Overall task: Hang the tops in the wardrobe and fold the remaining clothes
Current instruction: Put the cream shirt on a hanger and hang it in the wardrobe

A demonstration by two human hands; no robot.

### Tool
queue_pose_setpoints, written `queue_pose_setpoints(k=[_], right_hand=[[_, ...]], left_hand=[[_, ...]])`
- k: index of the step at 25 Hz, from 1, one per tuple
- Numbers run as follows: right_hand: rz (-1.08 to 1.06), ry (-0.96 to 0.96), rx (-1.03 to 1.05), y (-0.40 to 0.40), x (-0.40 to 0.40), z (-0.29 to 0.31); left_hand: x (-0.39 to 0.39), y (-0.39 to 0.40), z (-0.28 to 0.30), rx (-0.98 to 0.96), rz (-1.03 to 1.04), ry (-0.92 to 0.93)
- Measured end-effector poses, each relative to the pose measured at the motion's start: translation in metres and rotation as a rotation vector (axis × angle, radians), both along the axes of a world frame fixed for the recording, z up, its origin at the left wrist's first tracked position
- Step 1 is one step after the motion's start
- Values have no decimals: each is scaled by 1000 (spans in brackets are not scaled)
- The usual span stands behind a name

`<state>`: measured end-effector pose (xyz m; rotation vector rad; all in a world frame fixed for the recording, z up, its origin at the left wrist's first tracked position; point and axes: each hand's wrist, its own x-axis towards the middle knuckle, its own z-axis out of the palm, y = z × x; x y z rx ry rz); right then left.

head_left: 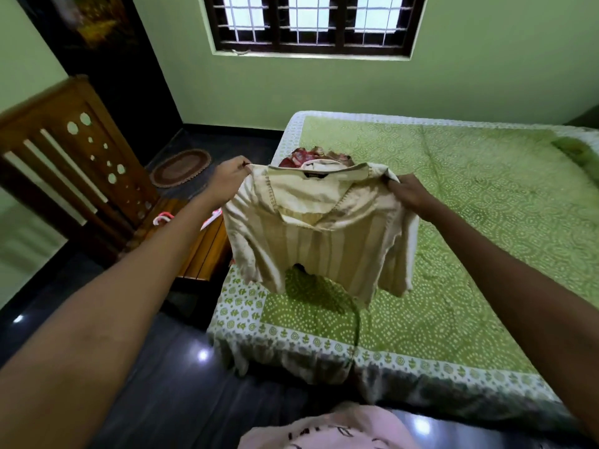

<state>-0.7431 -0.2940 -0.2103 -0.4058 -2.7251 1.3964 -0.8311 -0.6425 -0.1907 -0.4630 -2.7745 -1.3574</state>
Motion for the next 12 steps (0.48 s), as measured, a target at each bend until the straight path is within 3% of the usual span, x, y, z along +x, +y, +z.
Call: queue_pose_setpoints(k=[5,12], right_hand=[[48,-151,-80,-8,32,1],[246,-323,185,-29,2,-51]], left_hand=[[26,-18,1,-101,-99,-159],[-1,-21,-77,-148,42,-209]])
